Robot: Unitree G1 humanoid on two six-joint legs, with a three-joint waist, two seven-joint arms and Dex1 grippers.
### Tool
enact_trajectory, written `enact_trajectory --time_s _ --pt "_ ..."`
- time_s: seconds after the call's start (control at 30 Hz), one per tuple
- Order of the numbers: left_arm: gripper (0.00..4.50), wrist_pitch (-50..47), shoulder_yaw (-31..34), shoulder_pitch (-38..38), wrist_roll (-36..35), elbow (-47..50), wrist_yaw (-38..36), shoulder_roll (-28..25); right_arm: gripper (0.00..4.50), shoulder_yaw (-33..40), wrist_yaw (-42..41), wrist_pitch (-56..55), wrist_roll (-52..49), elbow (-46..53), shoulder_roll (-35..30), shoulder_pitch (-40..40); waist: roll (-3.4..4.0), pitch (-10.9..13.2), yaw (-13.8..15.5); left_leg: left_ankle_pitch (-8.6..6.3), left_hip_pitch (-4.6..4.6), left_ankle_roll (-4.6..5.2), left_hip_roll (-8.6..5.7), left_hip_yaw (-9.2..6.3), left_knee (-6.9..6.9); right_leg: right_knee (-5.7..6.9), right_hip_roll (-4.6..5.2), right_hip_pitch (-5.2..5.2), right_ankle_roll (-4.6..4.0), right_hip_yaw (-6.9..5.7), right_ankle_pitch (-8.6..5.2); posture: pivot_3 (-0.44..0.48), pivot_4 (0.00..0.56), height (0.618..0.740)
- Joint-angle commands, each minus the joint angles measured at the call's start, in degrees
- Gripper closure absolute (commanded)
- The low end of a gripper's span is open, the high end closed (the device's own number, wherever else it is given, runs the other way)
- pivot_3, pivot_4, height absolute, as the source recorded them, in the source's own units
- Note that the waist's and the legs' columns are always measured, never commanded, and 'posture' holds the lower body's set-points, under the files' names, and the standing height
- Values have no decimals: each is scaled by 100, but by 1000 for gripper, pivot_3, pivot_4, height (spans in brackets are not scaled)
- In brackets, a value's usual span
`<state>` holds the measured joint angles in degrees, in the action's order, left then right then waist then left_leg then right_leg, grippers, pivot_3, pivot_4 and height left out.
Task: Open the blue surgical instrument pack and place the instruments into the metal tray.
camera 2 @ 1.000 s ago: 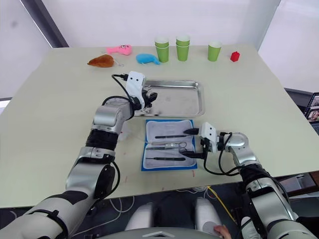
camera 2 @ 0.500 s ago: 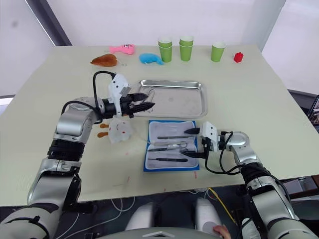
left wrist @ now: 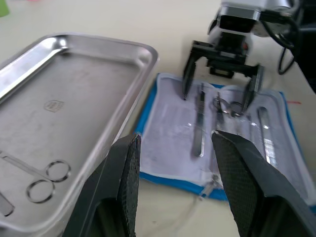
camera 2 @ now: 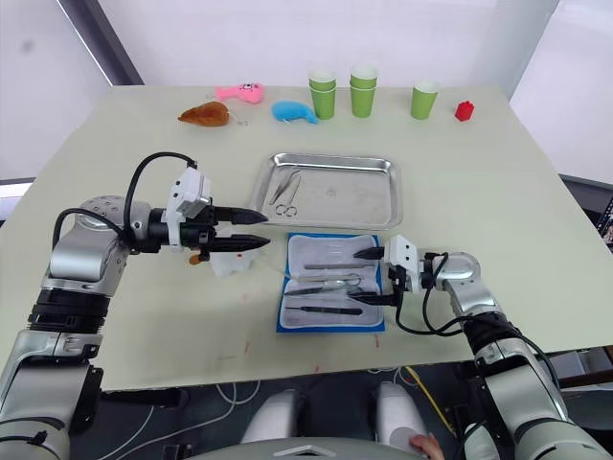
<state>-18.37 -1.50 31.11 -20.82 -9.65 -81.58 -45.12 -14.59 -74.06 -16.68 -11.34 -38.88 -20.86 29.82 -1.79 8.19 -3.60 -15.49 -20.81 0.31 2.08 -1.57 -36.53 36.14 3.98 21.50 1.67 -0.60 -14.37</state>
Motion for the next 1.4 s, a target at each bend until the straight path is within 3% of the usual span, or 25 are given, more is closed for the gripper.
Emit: enact_trajectory --time_s 0.03,0.2,0.23,0.27,0.37,0.83,1.0,1.4 --pt "2095 96 121 -94 -263 318 -326 -136 0 -313 168 175 691 -766 -176 -389 2 -1 5 0 -1 0 0 0 3 -3 1 0 0 -1 -1 0 150 739" --pt "2095 152 117 -172 -365 407 -591 -206 0 -263 62 162 628 -680 -253 -431 3 -1 43 0 -12 0 -2 -12 9 -23 6 -5 1 -16 -2 0 150 739" --pt "1584 176 115 -185 -368 413 -648 -224 0 -256 45 161 620 -661 -270 -443 3 -1 46 0 -14 0 -3 -13 10 -24 8 -6 1 -17 -2 0 150 739" --pt "1435 209 114 -194 -355 412 -678 -235 0 -249 30 160 613 -643 -284 -455 3 -1 52 0 -14 0 -4 -13 11 -25 8 -6 1 -17 -2 0 150 739" --pt "228 327 99 -233 -313 381 -766 -274 0 -226 -15 164 588 -557 -330 -508 5 -2 108 0 -16 0 -5 -16 12 -27 12 -6 2 -20 -4 0 150 739" --pt "228 647 6 -378 -438 367 -1083 -304 0 -114 -97 247 543 -220 -553 -632 14 -1 156 -1 -37 0 -35 -47 18 -31 39 -5 15 -26 -23 0 150 739" --pt "228 688 -101 -409 -518 371 -1092 -351 0 -81 -109 300 498 -35 -638 -721 22 -4 178 0 -61 1 -87 -85 20 -31 81 -5 48 -28 -43 0 150 739" --pt "228 900 -348 -438 -565 392 -1092 -360 0 0 -124 453 354 390 -864 -991 38 1 276 2 -102 3 -161 -183 14 -33 80 -8 104 -29 -70 0 150 739"
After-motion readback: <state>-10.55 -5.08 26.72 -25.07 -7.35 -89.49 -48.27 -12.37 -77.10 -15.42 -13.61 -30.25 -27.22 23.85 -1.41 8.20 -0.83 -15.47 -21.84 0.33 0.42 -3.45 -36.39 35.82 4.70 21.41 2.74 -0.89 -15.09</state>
